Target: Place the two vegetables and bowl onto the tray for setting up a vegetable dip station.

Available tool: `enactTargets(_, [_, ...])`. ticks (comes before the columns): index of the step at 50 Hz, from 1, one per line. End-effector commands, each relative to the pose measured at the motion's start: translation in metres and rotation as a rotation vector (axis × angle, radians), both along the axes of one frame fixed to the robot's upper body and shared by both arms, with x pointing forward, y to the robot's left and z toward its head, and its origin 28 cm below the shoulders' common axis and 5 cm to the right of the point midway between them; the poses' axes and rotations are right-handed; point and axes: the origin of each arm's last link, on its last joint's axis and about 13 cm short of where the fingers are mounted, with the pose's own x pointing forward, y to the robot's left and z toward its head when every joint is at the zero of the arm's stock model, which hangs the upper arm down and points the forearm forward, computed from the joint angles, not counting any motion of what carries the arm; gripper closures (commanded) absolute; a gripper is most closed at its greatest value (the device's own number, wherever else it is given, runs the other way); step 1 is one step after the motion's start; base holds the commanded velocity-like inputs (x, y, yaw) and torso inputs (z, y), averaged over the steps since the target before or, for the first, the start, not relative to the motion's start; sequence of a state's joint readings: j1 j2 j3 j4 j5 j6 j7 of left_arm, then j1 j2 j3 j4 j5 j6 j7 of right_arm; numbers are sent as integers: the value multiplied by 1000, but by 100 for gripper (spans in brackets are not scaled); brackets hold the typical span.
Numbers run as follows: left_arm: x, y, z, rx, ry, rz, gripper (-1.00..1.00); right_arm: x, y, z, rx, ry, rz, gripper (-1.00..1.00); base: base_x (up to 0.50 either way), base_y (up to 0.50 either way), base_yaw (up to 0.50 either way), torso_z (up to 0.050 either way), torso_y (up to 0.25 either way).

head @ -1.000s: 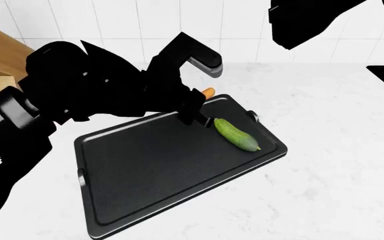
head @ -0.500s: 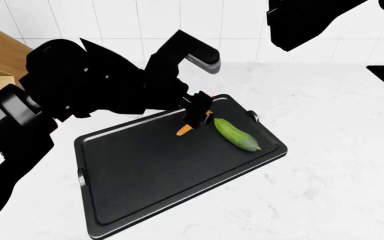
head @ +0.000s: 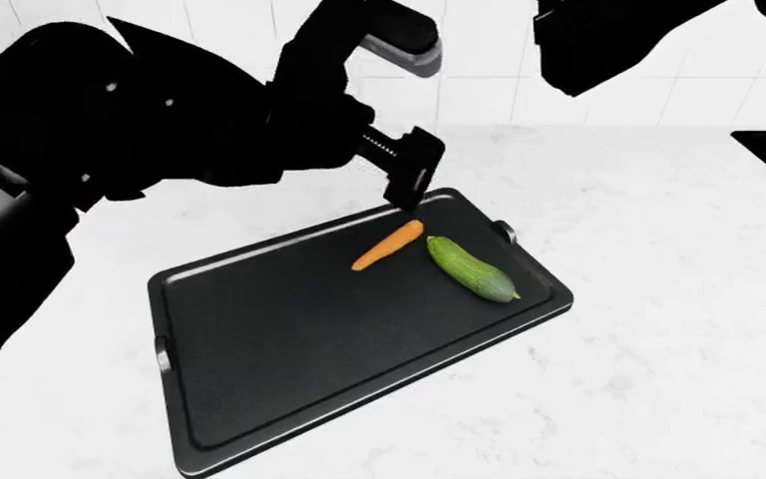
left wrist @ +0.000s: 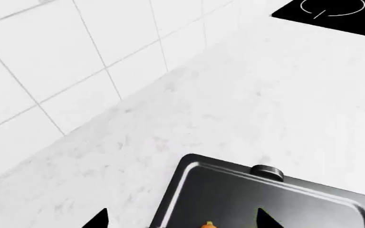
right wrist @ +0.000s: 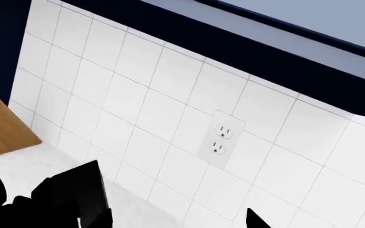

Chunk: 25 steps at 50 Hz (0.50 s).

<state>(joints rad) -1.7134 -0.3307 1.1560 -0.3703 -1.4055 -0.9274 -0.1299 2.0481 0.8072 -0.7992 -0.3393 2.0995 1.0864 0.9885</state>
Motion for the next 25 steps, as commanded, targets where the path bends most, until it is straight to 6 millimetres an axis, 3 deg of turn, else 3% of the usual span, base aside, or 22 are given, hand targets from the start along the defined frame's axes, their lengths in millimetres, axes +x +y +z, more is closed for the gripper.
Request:
enactTargets(1, [-36, 4, 49, -62, -247, 51, -100, 7, -1, 2, 44, -77, -23, -100, 0, 0, 0, 0, 0])
enactTargets(10, [-100, 20, 81, -197, -495, 151, -100, 25, -3, -3, 145, -141, -97, -100, 0, 0, 0, 0, 0])
enactTargets(18, [-127, 32, 85, -278, -618, 322, -100, 32, 3, -1, 173, -269, -119, -100, 0, 0, 0, 0, 0])
enactTargets(25, [-132, 33, 89, -324, -685, 387, -100, 34, 16, -4, 118, -363, -90, -100, 0, 0, 0, 0, 0])
